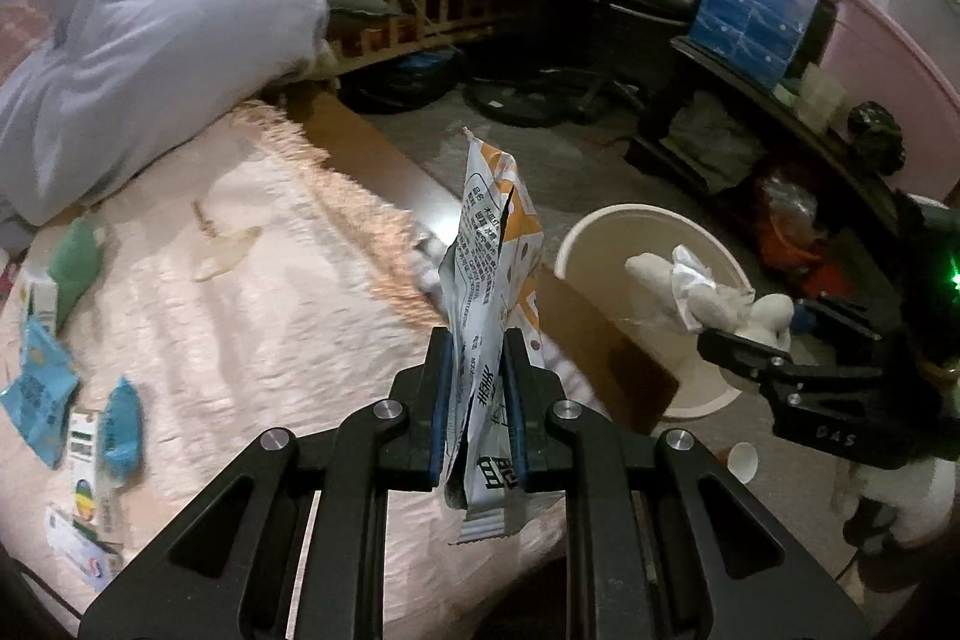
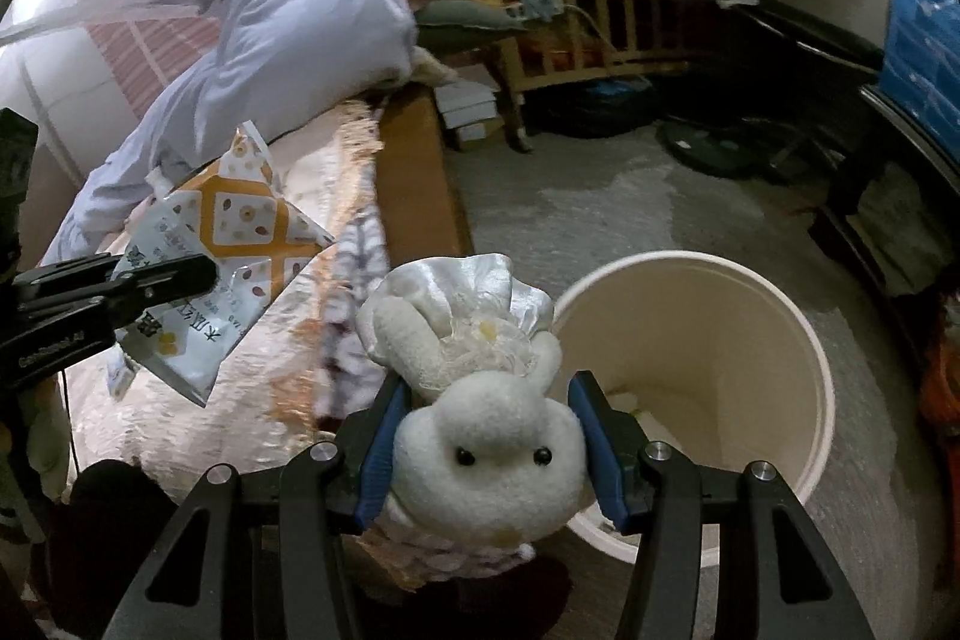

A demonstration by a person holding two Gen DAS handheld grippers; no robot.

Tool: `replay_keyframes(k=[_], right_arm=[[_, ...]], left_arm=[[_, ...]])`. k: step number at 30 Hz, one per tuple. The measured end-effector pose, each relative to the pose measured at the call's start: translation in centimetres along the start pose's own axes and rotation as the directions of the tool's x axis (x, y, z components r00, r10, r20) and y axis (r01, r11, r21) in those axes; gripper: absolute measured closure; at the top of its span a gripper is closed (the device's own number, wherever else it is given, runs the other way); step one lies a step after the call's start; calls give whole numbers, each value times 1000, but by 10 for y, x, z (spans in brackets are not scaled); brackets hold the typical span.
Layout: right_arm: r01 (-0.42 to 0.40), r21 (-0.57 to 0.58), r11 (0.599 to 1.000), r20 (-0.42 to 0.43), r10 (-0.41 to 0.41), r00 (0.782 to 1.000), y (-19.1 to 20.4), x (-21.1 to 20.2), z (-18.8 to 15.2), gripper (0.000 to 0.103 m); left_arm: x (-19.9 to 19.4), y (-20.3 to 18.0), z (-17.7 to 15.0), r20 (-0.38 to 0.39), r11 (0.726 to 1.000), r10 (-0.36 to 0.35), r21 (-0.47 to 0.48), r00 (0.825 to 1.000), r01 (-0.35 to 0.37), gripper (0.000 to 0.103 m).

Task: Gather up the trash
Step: 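Carry the plush bunny and patterned wrapper over the bucket with both tools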

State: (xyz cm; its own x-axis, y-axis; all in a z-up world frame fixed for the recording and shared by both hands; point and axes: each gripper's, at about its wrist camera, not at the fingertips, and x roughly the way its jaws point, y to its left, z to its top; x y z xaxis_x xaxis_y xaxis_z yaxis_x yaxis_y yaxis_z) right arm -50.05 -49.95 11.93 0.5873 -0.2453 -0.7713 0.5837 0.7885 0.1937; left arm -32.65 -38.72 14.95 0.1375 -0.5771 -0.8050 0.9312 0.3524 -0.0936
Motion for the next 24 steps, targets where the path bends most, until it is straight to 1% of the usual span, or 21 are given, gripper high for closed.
replay_keyframes(k=[12, 19, 24], right_arm=[[41, 72, 997, -16, -40, 999, -45, 0, -12, 50], [59, 109, 992, -23, -57, 998, -65, 1, -16, 50], [71, 138, 988, -30, -67, 997, -76, 3, -19, 50]], left_arm=[[25, -40, 13, -33, 997, -81, 18, 996, 81, 89], [38, -53, 20, -50, 992, -123, 0, 991, 123, 89], [49, -63, 24, -61, 990, -138, 1, 989, 138, 89]])
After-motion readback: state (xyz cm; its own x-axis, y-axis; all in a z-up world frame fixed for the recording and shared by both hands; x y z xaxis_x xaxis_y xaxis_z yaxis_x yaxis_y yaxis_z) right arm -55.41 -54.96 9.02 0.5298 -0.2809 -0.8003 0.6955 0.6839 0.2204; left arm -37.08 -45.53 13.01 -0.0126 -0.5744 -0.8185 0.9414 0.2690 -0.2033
